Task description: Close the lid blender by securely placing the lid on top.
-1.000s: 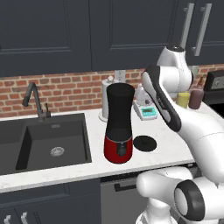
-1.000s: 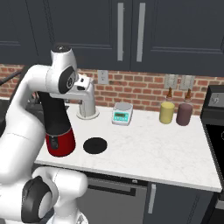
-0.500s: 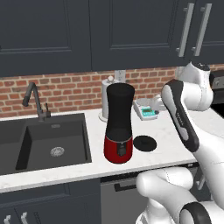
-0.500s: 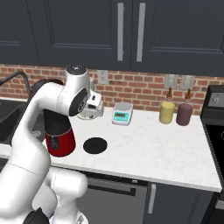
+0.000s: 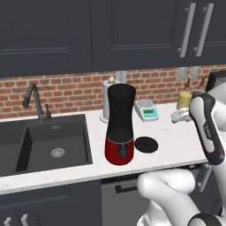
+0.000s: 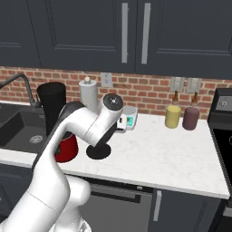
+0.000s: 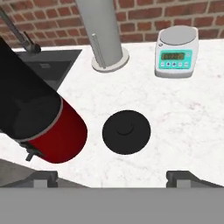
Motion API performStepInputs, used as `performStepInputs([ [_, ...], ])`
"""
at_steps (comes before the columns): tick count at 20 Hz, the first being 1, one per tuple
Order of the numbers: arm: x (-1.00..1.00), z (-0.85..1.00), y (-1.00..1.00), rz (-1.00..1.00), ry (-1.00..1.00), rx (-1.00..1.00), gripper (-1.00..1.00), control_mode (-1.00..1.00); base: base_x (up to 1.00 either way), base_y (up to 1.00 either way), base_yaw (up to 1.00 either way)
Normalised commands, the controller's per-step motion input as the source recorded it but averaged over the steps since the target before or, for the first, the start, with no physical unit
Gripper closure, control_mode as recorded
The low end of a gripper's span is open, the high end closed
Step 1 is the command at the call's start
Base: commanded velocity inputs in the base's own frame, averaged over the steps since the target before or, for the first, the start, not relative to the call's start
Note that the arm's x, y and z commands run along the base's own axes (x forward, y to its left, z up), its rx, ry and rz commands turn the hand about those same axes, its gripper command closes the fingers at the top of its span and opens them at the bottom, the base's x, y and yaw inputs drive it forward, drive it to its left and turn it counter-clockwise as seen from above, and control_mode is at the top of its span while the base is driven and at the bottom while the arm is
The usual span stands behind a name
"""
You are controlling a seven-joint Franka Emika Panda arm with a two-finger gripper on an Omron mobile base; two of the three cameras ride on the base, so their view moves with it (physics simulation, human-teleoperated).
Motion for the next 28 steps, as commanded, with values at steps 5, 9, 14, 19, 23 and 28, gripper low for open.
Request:
performStepInputs([
  [5,0.47,-0.25,0.49,0.01,0.02,-0.13,-1.00,-1.00,0.00,0.00,0.00],
  [9,0.28,-0.47,0.48,0.01,0.11,-0.24,-1.00,-1.00,0.00,0.00,0.00],
  [14,0.02,-0.51,0.03,0.12,0.07,-0.12,-1.00,-1.00,0.00,0.00,0.00],
  [19,0.01,-0.42,0.00,0.14,0.05,-0.02,-1.00,-1.00,0.00,0.00,0.00],
  [23,0.00,-0.25,-0.16,0.21,0.01,0.00,-1.00,-1.00,0.00,0.00,0.00],
  [28,0.00,-0.15,-0.01,0.21,0.04,-0.02,-1.00,-1.00,0.00,0.00,0.00],
])
